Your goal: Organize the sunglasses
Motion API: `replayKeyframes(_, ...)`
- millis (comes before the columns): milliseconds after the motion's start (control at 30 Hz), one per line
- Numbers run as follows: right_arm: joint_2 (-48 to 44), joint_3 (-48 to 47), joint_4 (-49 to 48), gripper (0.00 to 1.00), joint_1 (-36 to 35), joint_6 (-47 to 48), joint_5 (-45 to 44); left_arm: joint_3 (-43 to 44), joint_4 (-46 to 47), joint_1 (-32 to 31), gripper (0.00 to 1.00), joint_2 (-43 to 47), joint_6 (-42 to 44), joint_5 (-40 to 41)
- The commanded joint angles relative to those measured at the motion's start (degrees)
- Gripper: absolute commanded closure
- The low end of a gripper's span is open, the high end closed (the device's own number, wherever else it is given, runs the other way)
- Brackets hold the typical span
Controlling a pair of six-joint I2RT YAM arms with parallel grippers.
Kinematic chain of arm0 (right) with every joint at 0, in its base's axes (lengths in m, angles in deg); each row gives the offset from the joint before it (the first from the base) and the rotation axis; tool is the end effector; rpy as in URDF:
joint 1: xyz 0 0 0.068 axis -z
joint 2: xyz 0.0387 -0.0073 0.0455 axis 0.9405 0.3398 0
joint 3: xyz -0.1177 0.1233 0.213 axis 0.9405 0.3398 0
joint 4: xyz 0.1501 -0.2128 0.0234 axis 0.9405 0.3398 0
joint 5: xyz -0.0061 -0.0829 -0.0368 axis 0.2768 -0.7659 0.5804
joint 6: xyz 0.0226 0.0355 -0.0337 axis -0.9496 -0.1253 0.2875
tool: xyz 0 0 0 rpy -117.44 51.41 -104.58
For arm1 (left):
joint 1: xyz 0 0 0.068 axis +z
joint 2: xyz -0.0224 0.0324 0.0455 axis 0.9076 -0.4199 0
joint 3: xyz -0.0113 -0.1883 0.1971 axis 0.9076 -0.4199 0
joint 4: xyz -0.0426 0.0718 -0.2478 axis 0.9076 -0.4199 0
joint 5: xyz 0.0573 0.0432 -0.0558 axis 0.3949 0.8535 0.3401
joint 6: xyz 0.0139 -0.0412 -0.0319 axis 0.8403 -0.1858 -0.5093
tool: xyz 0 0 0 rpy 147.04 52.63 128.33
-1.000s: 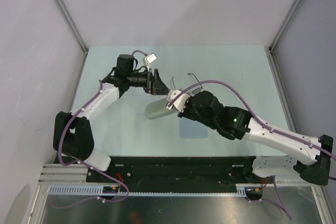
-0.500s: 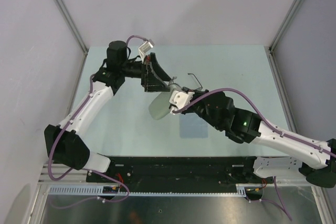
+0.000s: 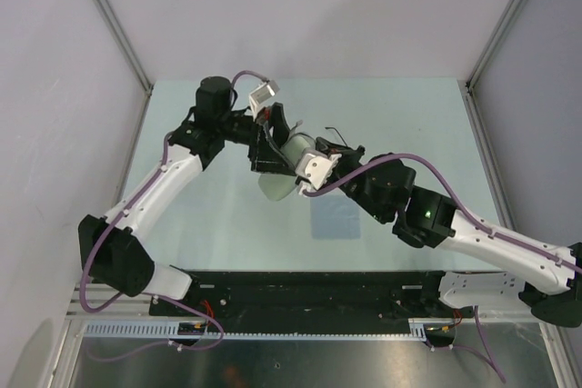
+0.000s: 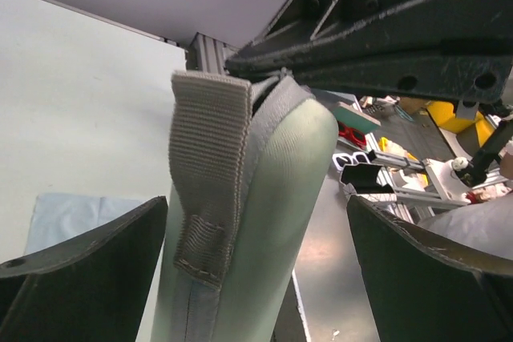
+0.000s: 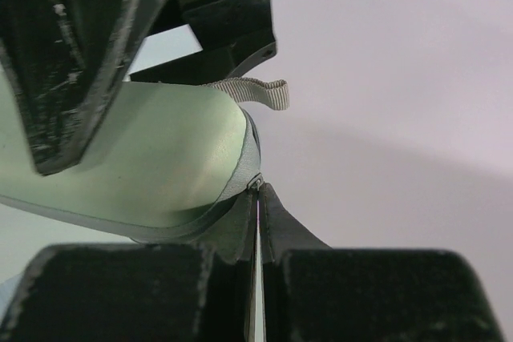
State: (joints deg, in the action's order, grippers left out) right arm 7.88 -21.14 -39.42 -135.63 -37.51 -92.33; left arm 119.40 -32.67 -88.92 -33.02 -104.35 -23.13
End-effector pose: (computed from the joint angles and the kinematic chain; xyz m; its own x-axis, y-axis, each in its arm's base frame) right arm 0.1123 0.2132 0.4228 0.5128 -0.5874 -0.6260 -0.4399 0.4464 -0.7792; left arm 0.2670 -0.1557 0.3834 -0.4923 0.1689 -0.8539 0.8339 -0.1897 -0.5183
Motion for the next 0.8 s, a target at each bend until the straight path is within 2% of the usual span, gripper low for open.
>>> replayKeyframes(0,-2.5,-2.5,-4.6,1.00,0.5,1.2,1.3,-1.3,0.8,-1.7,0.00,3.6,3.0,-6.2)
replayKeyframes(133,-3.0,-2.5,-4.5,1.00,0.7,0.4,2.3,-1.4,0.8,-2.9,0.03,3.0,2.5,-4.8)
replayKeyframes(267,-3.3,-2.5,-3.8,1.00,1.2,-1.0,4.0,-0.6,0.9,-3.7,0.17,1.4,0.8,-2.6)
replayKeyframes(433,-3.7,-2.5,-2.9,1.00,1.9,-3.0,5.2,0.5,0.9,-3.9,0.24,0.0,-1.2,0.7)
replayKeyframes(567,-4.3,-2.5,-0.7,1.00,3.5,-5.1,6.4,1.5,0.9,-3.9,0.35,-0.9,-2.6,2.6)
replayKeyframes(767,-4.8,-2.5,2.7,1.00,6.8,-8.6,9.5,1.9,0.9,-3.1,0.37,-2.1,-4.1,3.8)
